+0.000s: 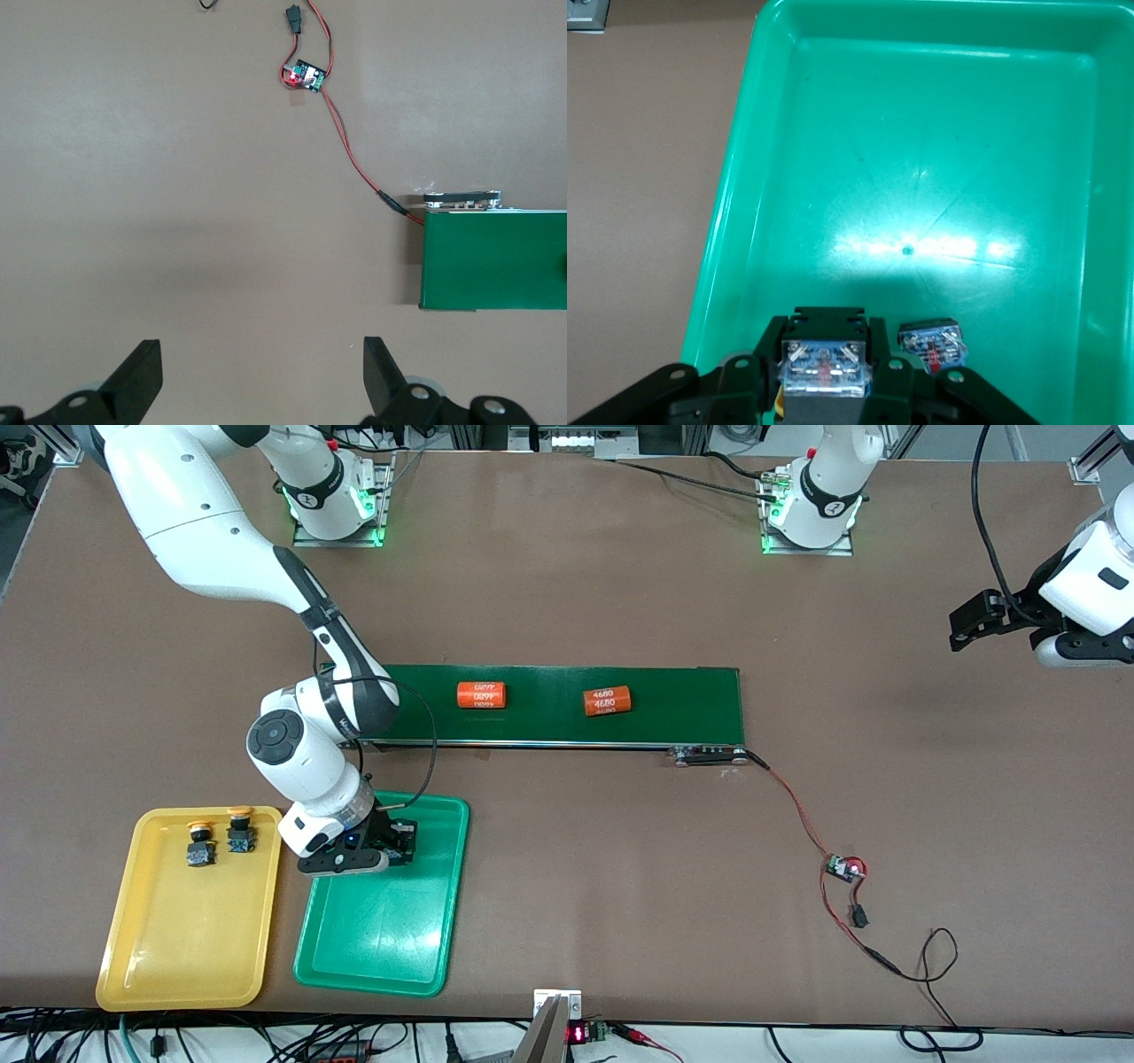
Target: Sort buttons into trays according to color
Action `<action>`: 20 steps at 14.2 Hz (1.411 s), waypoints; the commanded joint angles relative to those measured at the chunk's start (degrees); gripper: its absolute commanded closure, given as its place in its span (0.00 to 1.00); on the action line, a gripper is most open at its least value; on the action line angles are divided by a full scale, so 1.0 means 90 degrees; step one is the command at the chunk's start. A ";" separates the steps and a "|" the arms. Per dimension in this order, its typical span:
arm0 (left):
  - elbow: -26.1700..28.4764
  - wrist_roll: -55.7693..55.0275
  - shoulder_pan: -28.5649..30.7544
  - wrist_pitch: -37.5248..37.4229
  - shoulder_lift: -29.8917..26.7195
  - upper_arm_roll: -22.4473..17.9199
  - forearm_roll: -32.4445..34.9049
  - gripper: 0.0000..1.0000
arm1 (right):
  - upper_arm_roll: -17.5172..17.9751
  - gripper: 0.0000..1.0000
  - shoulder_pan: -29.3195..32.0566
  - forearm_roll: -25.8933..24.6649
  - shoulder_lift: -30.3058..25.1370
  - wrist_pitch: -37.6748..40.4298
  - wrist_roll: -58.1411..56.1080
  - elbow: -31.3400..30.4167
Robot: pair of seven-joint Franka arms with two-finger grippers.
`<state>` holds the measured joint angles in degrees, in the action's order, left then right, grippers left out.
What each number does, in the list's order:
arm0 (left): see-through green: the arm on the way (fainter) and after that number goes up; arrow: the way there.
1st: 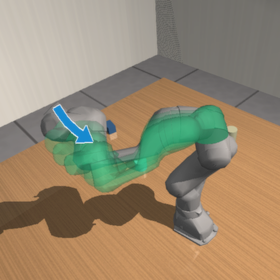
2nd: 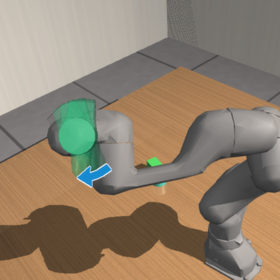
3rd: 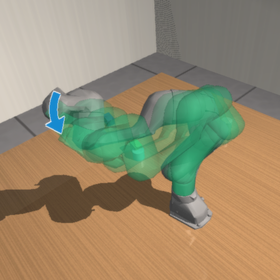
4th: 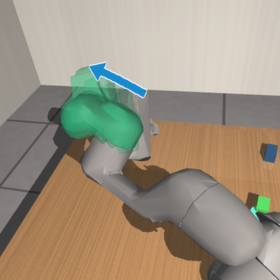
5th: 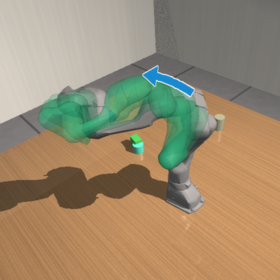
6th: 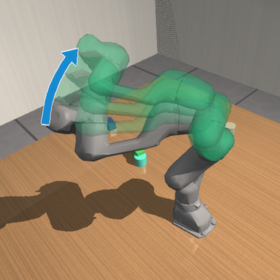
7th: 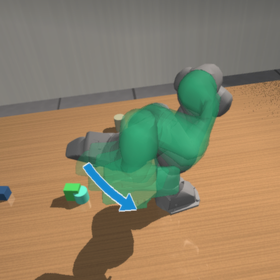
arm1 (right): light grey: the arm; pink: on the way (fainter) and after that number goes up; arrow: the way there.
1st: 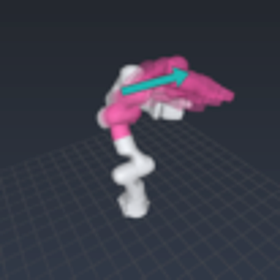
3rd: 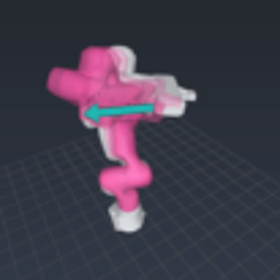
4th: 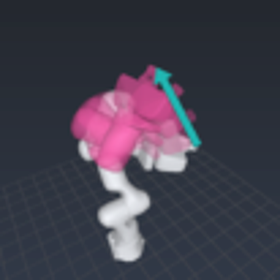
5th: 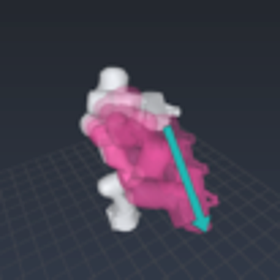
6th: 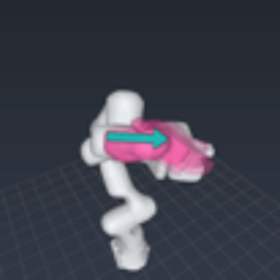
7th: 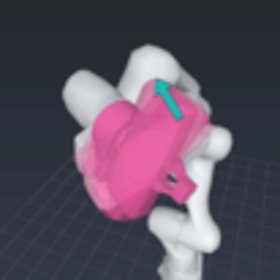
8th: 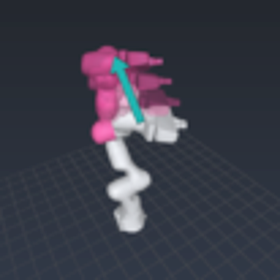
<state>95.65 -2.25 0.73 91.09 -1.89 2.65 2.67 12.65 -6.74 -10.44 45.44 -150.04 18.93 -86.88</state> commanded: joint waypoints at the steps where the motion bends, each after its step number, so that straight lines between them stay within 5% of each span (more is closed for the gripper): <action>1: -0.0140 0.0094 0.0017 -0.0141 0.0024 0.0028 0.0055 0.00 | 0.0010 0.26 -0.0022 -0.0071 0.0088 -0.0047 0.0016 0.0161; 2: -0.0140 0.0094 0.0017 -0.0131 0.0024 0.0028 0.0055 0.00 | 0.0010 0.11 -0.0022 -0.0061 0.0088 -0.0047 0.0035 0.0161; 4: -0.0130 0.0114 0.0017 -0.0140 0.0014 0.0028 0.0045 0.00 | 0.0001 0.00 -0.0003 -0.0061 0.0078 -0.0047 0.0035 0.0152; 9: -0.0130 0.0133 0.0036 -0.0179 0.0014 -0.0011 0.0055 0.00 | -0.0097 0.00 0.0036 0.0017 -0.0584 0.0370 -0.0072 -0.0101; 20: -0.0150 0.0133 0.0114 -0.0238 0.0014 -0.0050 0.0055 0.00 | -0.0097 0.00 0.0759 0.0037 -0.3670 0.4677 -0.0450 -0.0697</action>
<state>95.54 -2.22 1.37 90.28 -1.89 2.32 2.67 11.65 -1.26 -10.41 17.98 -111.26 17.80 -88.76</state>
